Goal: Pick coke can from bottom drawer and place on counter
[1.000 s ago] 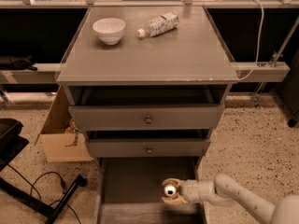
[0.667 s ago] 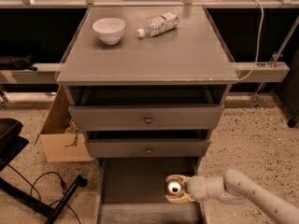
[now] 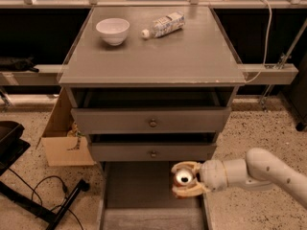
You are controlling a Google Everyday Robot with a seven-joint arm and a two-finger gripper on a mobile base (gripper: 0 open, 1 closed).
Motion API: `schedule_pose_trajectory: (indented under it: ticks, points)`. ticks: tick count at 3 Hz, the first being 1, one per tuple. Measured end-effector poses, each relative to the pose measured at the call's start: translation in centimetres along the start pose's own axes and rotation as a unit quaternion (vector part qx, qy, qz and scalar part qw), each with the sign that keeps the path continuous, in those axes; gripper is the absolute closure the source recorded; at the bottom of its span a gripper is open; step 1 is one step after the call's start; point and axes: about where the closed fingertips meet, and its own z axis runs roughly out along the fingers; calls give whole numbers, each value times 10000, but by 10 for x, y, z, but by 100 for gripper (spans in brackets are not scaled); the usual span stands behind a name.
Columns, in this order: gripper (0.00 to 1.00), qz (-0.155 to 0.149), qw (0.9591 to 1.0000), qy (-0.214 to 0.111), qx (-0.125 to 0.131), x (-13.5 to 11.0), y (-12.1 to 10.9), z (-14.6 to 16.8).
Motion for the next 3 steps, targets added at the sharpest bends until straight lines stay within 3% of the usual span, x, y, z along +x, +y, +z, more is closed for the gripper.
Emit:
schedule_pose_trajectory:
  ticks: [1,2,3]
  points:
    - [100,81,9994,257,218,-100,-26,-40]
    - [100,224,9949,609,771,-195,-59,-83]
    - [100,221,9949,608,769,-195,-59,-83]
